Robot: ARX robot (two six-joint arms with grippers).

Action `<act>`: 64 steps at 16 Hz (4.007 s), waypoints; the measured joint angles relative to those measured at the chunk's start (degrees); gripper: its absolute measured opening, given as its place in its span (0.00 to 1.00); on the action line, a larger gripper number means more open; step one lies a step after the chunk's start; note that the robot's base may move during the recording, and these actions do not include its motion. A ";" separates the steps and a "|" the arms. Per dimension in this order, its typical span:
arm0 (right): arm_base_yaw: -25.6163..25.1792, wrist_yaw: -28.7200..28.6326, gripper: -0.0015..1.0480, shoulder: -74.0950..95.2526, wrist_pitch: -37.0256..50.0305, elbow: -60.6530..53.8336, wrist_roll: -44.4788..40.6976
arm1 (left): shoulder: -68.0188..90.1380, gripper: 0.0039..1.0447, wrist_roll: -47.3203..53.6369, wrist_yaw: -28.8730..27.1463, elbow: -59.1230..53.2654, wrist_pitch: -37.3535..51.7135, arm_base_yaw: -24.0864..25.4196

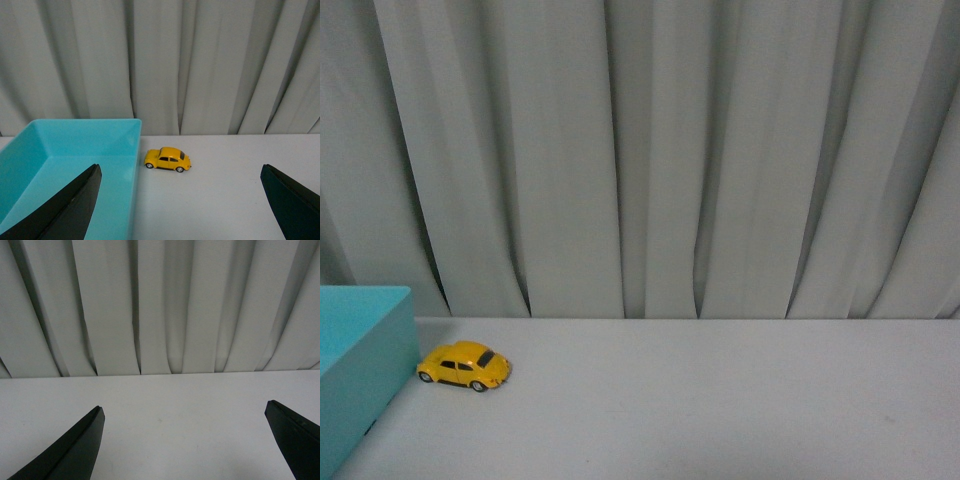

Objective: Wind up and store yellow beetle toy

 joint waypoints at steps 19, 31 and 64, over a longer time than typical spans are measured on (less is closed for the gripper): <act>0.00 0.02 0.94 0.00 0.00 0.00 -0.02 | 87.52 0.94 2.62 5.70 56.89 5.99 1.07; 0.00 0.02 0.94 0.00 0.00 0.00 -0.02 | 123.43 0.94 90.88 4.17 109.87 -46.38 -3.02; 0.00 0.00 0.94 0.00 0.00 0.00 -0.02 | 141.85 0.86 75.34 -6.58 110.73 -42.69 -3.21</act>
